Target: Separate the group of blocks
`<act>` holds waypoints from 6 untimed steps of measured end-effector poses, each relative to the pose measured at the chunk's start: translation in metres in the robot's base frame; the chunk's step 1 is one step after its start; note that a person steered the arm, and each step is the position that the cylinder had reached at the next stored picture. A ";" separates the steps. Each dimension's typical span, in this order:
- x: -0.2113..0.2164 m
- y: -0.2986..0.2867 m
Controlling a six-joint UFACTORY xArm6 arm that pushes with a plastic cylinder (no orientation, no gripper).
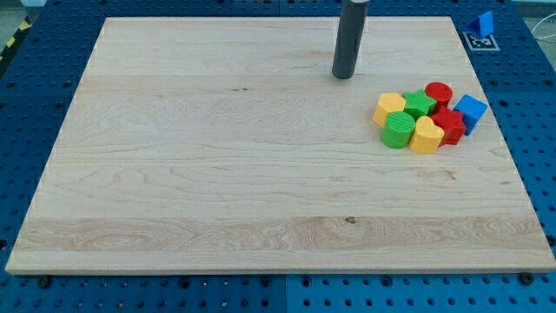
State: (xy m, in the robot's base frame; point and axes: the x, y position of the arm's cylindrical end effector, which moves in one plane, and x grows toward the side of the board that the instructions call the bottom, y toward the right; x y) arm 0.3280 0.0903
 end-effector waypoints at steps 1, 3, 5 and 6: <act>0.008 -0.031; 0.052 -0.049; 0.101 -0.059; 0.133 -0.032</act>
State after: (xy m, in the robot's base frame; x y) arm 0.4608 0.0583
